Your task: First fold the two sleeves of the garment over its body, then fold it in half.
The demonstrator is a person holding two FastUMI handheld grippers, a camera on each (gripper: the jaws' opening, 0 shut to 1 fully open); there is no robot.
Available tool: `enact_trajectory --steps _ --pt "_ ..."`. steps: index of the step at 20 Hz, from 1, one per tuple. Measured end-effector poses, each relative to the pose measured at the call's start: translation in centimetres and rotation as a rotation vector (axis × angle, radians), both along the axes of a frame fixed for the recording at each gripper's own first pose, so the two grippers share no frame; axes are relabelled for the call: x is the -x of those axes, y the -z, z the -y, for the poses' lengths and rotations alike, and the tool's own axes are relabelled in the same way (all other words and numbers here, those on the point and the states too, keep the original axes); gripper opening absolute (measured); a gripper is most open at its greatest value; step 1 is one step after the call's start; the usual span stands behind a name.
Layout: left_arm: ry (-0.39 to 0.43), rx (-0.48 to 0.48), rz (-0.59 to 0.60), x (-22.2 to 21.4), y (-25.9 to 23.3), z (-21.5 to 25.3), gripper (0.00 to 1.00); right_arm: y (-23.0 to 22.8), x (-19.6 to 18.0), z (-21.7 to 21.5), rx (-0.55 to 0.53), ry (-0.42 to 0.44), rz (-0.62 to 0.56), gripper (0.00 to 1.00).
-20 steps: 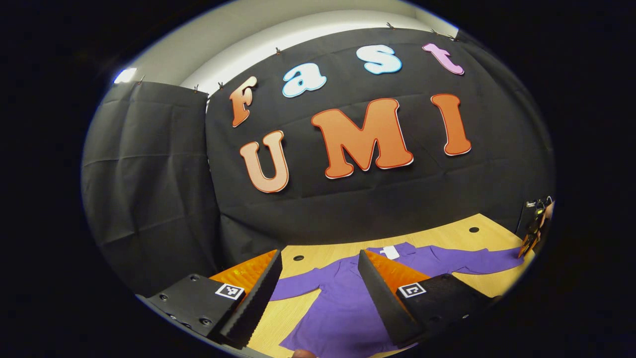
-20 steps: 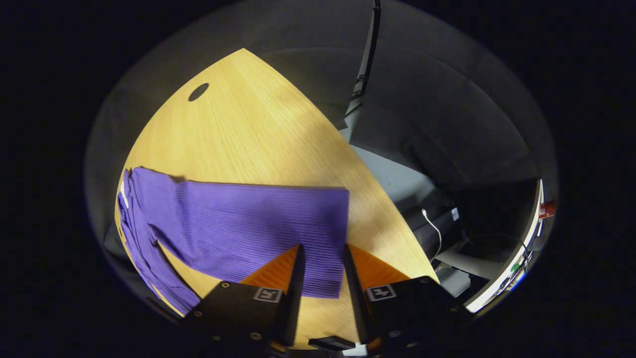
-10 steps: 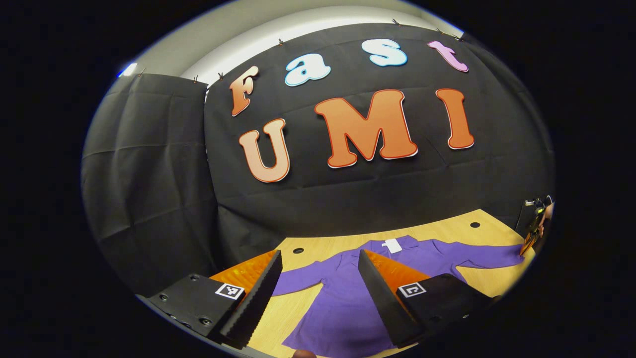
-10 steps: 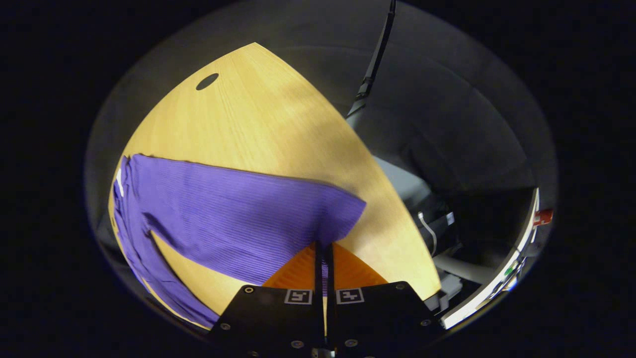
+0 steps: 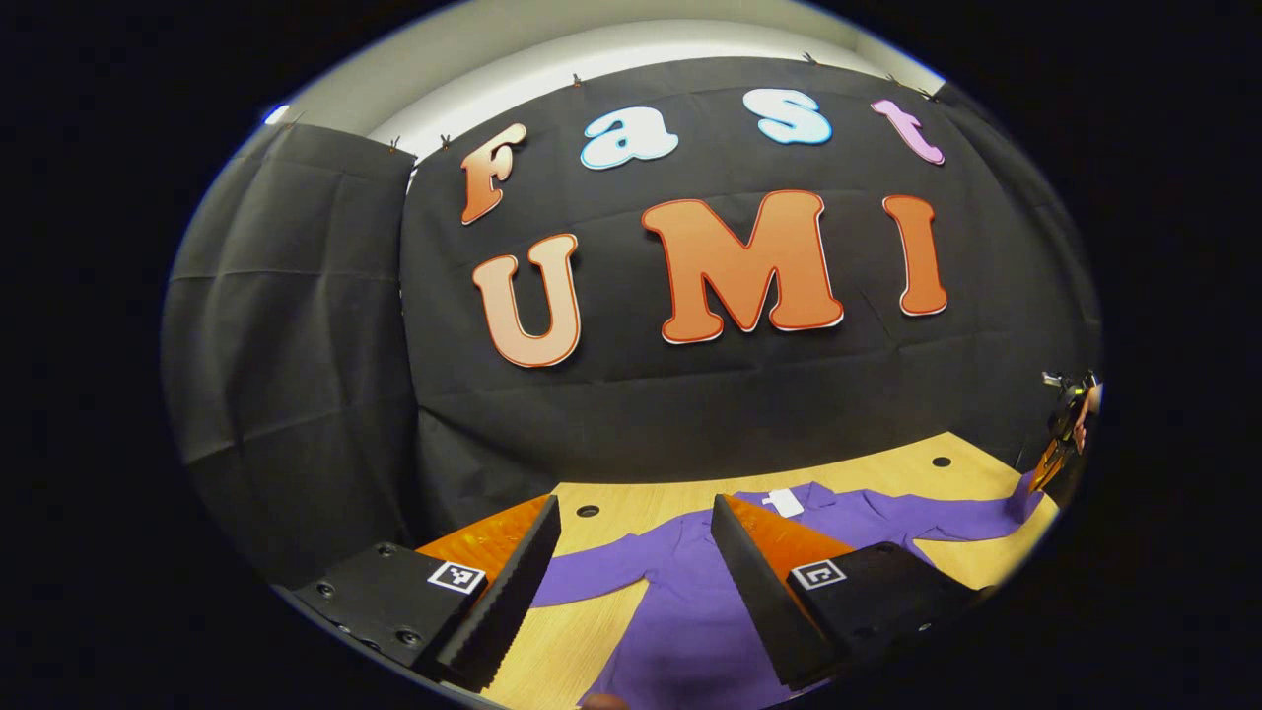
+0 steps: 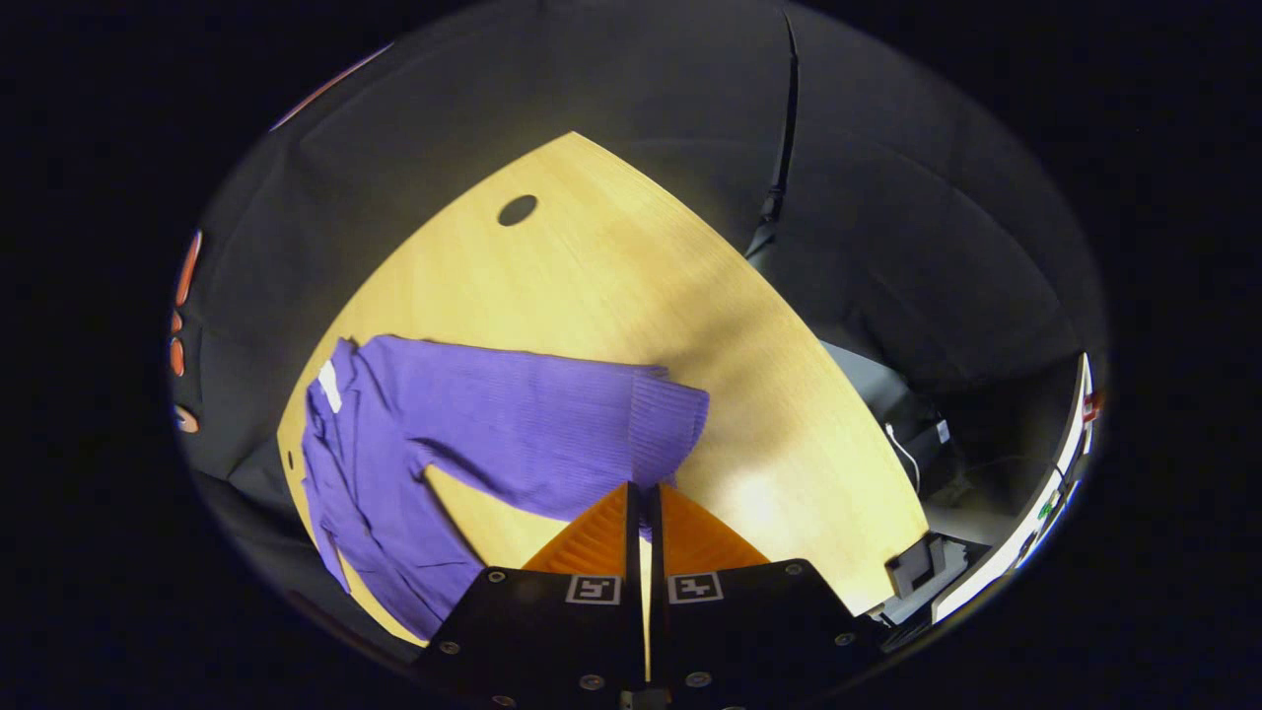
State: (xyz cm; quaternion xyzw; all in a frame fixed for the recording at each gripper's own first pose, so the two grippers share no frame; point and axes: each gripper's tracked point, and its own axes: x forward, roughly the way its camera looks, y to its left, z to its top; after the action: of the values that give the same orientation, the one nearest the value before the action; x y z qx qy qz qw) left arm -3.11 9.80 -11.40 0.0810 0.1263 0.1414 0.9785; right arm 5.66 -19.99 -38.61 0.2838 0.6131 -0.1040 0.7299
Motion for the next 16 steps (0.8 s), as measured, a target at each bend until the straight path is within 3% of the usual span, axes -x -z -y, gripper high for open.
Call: enact_trajectory --steps 7,16 --pt "0.012 0.041 0.025 0.0 0.3 -3.9 0.96 -7.6 -3.3 -6.7 -0.019 -0.089 0.132 0.03" --pt "-0.033 0.052 0.033 0.6 0.6 -11.2 0.96 -15.2 -7.5 -20.4 -0.051 -0.283 0.256 0.03"
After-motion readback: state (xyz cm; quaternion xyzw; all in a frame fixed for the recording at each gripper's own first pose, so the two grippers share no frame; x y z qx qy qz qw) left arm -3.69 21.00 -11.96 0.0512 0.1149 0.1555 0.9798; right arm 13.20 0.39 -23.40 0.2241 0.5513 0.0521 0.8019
